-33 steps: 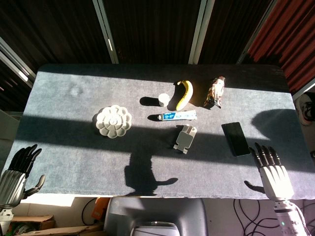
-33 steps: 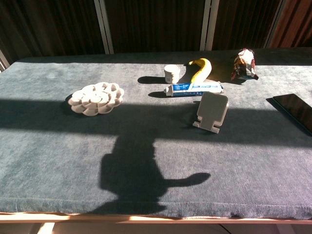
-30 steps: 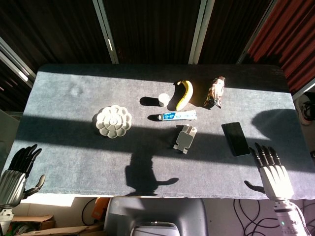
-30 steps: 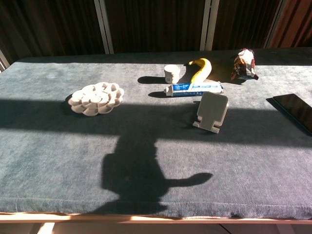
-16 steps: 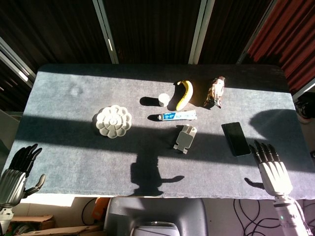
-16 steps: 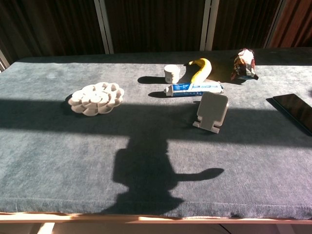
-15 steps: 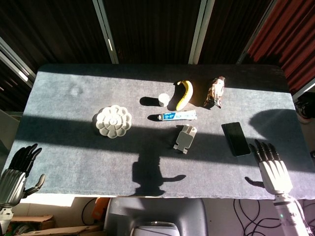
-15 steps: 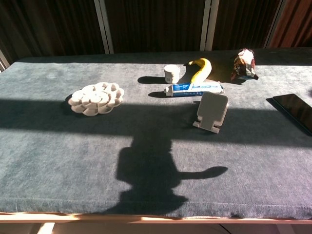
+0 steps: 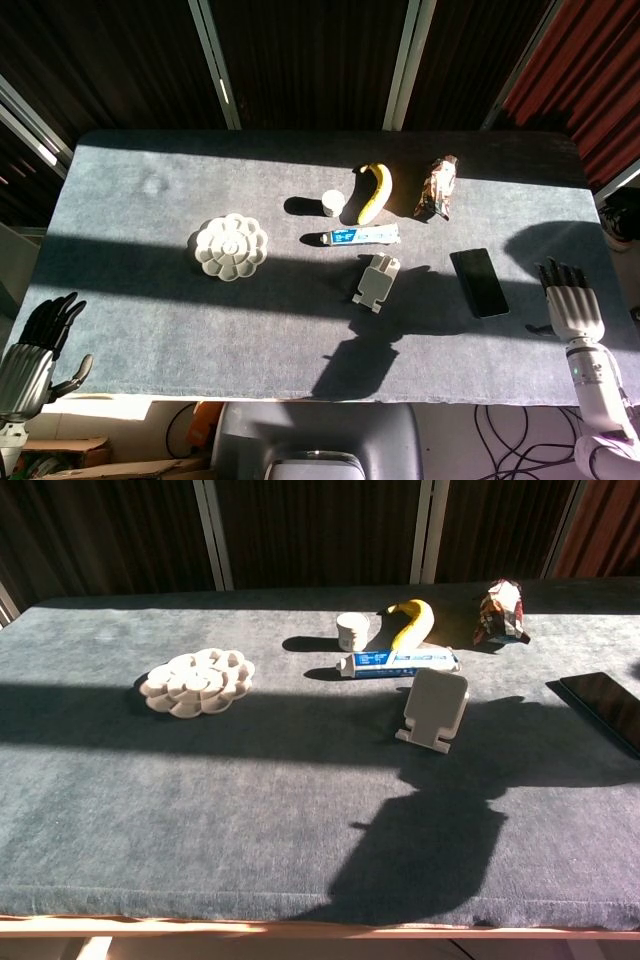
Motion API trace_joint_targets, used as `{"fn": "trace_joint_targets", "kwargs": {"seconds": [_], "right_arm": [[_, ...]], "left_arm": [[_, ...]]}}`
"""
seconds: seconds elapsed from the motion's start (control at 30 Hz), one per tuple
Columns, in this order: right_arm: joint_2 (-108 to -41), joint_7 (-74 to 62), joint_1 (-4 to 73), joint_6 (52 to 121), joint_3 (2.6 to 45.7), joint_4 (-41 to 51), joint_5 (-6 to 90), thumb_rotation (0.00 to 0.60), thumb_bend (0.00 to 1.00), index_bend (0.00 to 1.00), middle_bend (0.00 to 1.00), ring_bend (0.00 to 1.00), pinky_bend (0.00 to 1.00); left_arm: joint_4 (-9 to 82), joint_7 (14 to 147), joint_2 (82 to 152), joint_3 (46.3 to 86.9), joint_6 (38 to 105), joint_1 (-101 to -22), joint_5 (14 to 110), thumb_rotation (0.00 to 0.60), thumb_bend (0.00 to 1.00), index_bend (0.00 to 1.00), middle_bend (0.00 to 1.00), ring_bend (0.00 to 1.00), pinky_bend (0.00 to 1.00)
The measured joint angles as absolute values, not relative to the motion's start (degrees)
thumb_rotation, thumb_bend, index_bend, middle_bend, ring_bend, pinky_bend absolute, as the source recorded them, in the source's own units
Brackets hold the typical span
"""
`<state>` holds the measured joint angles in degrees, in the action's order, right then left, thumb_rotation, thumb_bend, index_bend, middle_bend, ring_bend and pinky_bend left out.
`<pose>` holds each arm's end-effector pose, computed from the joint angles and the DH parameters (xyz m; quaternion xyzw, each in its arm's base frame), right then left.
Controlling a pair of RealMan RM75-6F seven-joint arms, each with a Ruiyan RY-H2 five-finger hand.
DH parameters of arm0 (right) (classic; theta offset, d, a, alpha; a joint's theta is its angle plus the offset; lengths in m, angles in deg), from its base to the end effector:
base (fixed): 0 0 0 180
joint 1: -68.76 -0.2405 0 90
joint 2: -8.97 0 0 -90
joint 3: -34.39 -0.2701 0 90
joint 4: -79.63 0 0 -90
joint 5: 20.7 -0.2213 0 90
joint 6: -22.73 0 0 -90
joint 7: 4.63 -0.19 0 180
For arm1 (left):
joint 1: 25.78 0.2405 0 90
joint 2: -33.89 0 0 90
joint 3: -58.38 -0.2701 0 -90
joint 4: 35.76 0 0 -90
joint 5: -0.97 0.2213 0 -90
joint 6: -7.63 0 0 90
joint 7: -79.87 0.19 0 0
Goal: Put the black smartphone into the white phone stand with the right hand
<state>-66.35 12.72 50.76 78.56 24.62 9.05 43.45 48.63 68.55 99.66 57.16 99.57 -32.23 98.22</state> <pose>-0.4125 -0.3317 0.1030 0.6359 -0.4039 0.1657 0.6365 -0.3113 0.2201 0.1494 -0.6325 -0.3553 -0.4653 0.5071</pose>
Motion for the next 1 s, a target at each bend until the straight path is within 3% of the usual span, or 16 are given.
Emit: {"fn": "trace_joint_targets", "kwargs": {"seconds": [0.13, 0.4, 0.6, 1.0], "right_arm": [[-67.7, 12.2, 48.0, 73.0, 24.2, 14.2, 41.4, 0.6, 0.66, 0.22, 0.0, 0.0, 0.0], [-69.9, 12.8, 42.5, 66.4, 23.8, 20.7, 39.5, 0.6, 0.85, 0.3, 0.0, 0.0, 0.0], [-71.8, 14.1, 40.0, 63.5, 24.4, 21.8, 38.5, 0.6, 0.9, 0.35, 0.0, 0.0, 0.0], [-75.6, 17.9, 37.3, 61.6, 25.3, 25.6, 34.2, 0.6, 0.9, 0.36, 0.0, 0.0, 0.0]], "left_arm": [[48.6, 68.9, 99.7, 57.2, 99.6, -32.1, 98.1, 0.6, 0.41, 0.0, 0.0, 0.0, 0.0], [48.8, 69.8, 100.0, 57.3, 99.2, -32.3, 97.9, 0.6, 0.41, 0.0, 0.0, 0.0, 0.0], [49.0, 70.5, 100.2, 57.5, 98.7, -32.5, 97.6, 0.6, 0.41, 0.0, 0.0, 0.0, 0.0], [48.7, 69.9, 100.1, 57.7, 99.2, -32.4, 97.4, 0.6, 0.41, 0.0, 0.0, 0.0, 0.0]]}}
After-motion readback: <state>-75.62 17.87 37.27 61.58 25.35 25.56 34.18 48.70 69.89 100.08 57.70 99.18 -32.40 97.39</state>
